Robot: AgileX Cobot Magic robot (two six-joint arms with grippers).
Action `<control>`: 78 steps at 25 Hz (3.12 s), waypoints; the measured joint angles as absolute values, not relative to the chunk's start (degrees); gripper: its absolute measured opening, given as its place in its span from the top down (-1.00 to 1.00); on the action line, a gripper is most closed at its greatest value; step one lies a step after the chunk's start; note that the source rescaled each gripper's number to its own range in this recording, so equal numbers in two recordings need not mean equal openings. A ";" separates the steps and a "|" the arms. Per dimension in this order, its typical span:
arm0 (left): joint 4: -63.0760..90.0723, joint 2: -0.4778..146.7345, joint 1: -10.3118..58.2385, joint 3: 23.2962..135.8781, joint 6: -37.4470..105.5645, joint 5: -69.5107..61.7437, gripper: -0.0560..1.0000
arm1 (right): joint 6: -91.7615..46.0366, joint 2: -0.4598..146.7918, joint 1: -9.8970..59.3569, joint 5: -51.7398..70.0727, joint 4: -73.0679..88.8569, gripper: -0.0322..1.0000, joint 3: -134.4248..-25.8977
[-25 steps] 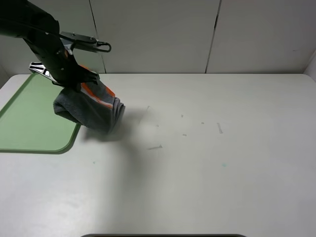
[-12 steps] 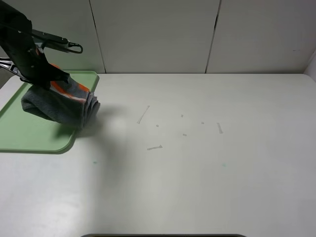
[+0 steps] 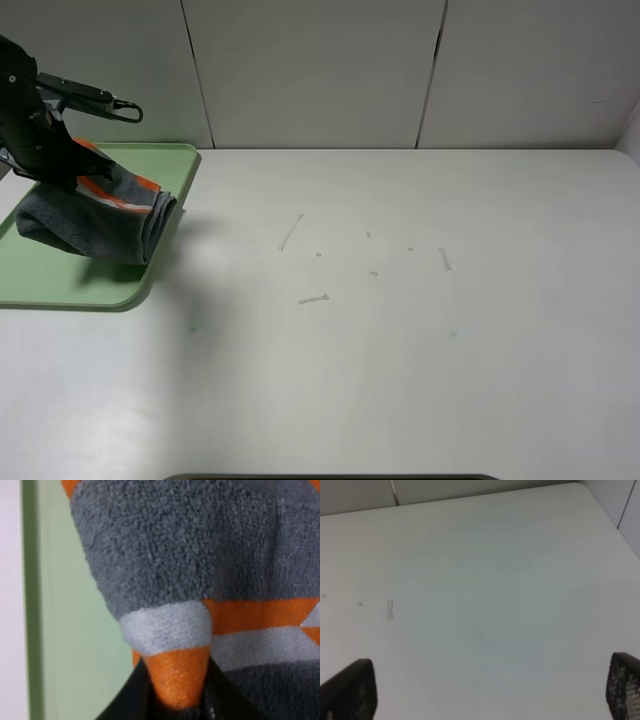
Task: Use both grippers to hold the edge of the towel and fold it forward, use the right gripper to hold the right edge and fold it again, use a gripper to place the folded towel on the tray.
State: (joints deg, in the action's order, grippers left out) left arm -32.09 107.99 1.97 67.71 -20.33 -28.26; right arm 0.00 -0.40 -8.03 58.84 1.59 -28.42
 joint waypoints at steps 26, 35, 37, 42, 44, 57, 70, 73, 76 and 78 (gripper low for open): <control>-34.42 107.99 1.17 67.50 -18.60 -27.10 -0.84 | 0.00 -0.40 -8.03 58.84 1.59 -1.00 -28.42; -34.42 107.99 1.17 67.42 -18.66 -27.15 -1.00 | 0.00 -0.40 -8.03 58.84 1.59 -1.00 -28.42; -34.42 107.99 1.17 67.42 -18.66 -27.15 -1.00 | 0.00 -0.40 -8.03 58.84 1.59 -1.00 -28.42; -34.42 107.99 1.17 67.42 -18.72 -27.15 -1.00 | 0.00 -0.40 -8.03 58.84 1.59 -1.00 -28.42; -34.42 107.99 1.17 67.42 -18.73 -27.15 -1.00 | 0.00 -0.40 -8.03 58.84 1.59 -1.00 -28.42; -34.01 104.52 2.95 67.29 -18.72 -27.19 -1.00 | 0.00 -0.40 -8.03 58.84 1.59 -1.00 -28.42; -27.69 86.07 6.09 55.60 -18.60 -26.61 -1.00 | 0.00 -0.40 -8.03 58.84 1.59 -1.00 -28.42; -23.96 80.16 6.07 51.57 -18.60 -27.22 -1.00 | 0.00 -0.40 -8.03 58.84 1.59 -1.00 -28.42; -21.41 74.42 6.07 47.54 -18.60 -28.71 -1.00 | 0.00 -0.40 -8.03 58.84 1.59 -1.00 -28.42; -20.76 70.34 6.07 44.84 -18.60 -29.90 -1.00 | 0.00 -0.40 -8.03 58.84 1.59 -1.00 -28.42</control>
